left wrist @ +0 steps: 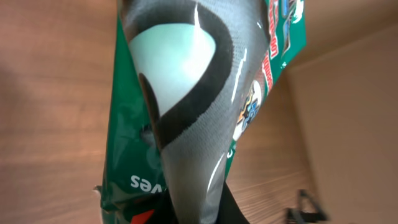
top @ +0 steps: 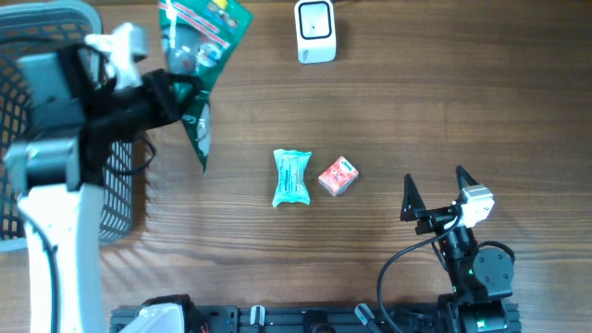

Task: Scan the item barcode
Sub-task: 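Lift the green bag out and drop it beside the teal packet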

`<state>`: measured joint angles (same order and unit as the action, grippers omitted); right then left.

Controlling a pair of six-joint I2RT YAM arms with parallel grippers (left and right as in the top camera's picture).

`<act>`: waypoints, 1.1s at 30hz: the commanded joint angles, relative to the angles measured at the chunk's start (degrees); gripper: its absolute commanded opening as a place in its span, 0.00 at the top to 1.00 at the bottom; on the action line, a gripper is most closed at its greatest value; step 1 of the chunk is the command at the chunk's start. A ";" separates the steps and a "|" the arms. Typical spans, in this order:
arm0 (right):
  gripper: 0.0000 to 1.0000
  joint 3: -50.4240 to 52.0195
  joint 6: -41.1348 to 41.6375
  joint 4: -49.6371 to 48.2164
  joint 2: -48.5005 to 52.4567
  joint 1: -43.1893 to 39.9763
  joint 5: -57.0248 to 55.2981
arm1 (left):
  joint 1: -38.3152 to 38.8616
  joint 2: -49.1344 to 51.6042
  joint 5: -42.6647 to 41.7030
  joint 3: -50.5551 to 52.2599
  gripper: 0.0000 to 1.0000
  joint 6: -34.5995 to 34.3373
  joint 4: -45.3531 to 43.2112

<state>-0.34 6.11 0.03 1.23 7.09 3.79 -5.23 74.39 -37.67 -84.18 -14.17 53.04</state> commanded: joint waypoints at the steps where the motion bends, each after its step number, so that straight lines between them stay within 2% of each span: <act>1: 0.00 0.04 -0.55 -0.13 -0.26 0.22 0.07 | 4.33 7.23 16.11 0.70 0.96 1.40 3.21; 4: 0.00 0.04 -0.57 -0.13 -0.26 0.22 0.07 | 4.87 15.13 23.43 0.72 0.96 -3.89 6.75; 9: 0.00 0.04 -0.55 -0.13 -0.26 0.22 0.07 | 9.62 28.46 20.35 0.72 0.96 -6.05 6.67; 14: 0.00 0.04 -0.55 -0.13 -0.26 0.22 0.07 | 20.63 32.68 20.92 0.72 0.96 -5.99 6.78; 15: 0.00 0.04 -0.55 -0.13 -0.26 0.22 0.07 | 22.56 32.68 22.36 0.72 0.78 -6.01 6.43; 16: 0.01 0.04 -0.57 -0.13 -0.26 0.22 0.07 | 25.14 32.65 25.18 0.72 0.22 -6.01 6.34; 17: 0.00 0.04 -0.55 -0.13 -0.26 0.22 0.07 | 26.60 32.65 26.97 0.72 0.04 -6.01 6.40; 18: 0.00 0.04 -0.57 -0.13 -0.26 0.22 0.07 | 27.52 32.63 27.96 0.70 0.00 -5.99 6.40; 21: 0.00 0.04 -0.57 -0.13 -0.26 0.22 0.07 | 27.93 30.60 28.63 0.37 0.00 -5.99 6.43; 25: 0.00 0.04 -0.57 -0.13 -0.26 0.22 0.07 | 27.96 22.49 31.80 -2.60 0.00 -5.55 6.40; 27: 0.00 0.04 -0.55 -0.13 -0.26 0.22 0.07 | 27.93 14.27 39.71 -6.54 0.00 -5.60 5.57; 29: 0.00 0.04 -0.55 -0.13 -0.26 0.22 0.07 | 27.91 4.79 51.23 -8.04 0.00 -5.60 -0.72; 33: 0.00 0.04 -0.55 -0.13 -0.26 0.22 0.07 | 27.82 -6.27 70.01 -8.04 0.00 -5.86 -6.32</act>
<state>-0.34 6.11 0.03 1.23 7.09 3.81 22.85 71.50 17.06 -92.27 -20.03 47.00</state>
